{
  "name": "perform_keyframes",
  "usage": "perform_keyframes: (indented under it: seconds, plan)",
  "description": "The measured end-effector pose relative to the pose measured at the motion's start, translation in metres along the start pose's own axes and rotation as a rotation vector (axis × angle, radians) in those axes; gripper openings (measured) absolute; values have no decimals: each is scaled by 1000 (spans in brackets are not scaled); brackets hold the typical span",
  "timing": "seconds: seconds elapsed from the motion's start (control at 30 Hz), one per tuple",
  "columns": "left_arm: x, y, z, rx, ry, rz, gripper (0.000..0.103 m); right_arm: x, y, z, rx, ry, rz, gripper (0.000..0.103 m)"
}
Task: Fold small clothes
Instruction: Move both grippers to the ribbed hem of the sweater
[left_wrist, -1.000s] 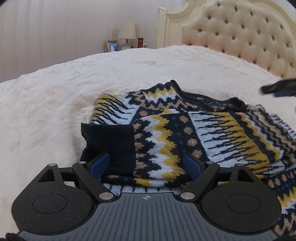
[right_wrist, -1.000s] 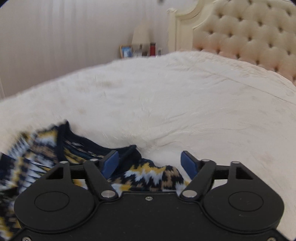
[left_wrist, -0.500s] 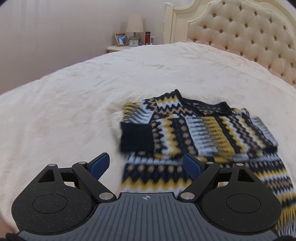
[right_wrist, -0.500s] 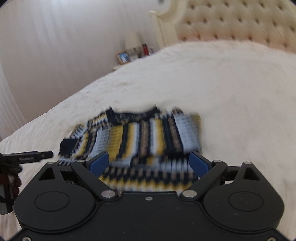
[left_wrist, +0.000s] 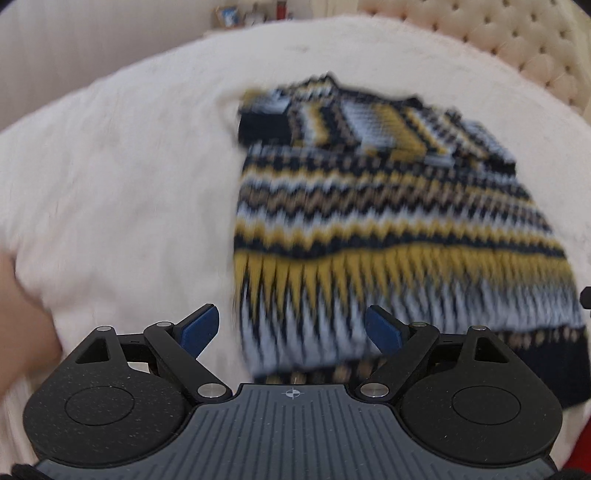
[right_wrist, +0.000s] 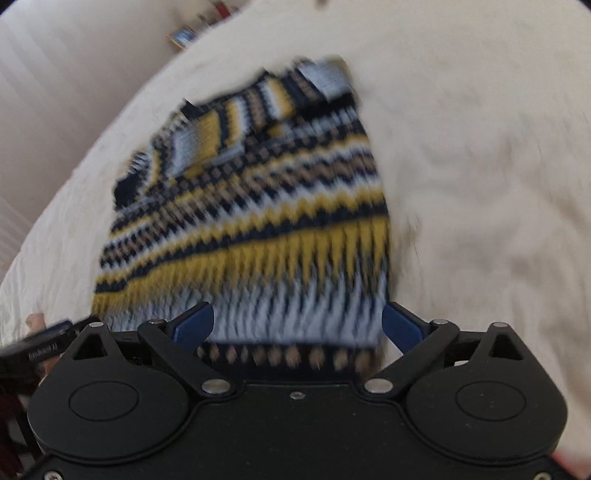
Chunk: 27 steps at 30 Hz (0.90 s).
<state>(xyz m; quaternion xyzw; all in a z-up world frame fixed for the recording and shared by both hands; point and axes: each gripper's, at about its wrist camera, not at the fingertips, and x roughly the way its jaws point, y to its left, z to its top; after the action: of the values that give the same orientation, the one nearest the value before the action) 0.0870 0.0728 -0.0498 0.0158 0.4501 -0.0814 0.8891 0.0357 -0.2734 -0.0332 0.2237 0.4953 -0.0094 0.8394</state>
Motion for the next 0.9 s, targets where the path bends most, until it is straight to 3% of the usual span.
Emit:
perform_keyframes:
  seconds: [0.13,0.2,0.37,0.67,0.73,0.87,0.9]
  plan:
    - [10,9,-21,-61,58,-28,86,18,-8,-16,37,107,2,98]
    - [13,11,-32,-82,81,-48,87,19,-10,-17,51,100,11,99]
    - [18,6,-44,-86,46,-36,94,25,-15,-17,74,118,34,101]
    - [17,1,-44,-102,35,-14,92,26,-20,-14,78,134,74,101]
    - [16,-1,-46,-94,19,-18,88,25,-24,-14,105,131,97,101]
    - [9,-2,-51,-83,-20,-62,59,24,-29,-14,147,124,136,98]
    - [7,-2,-51,-73,-26,-73,51,23,-30,-14,160,121,141,92]
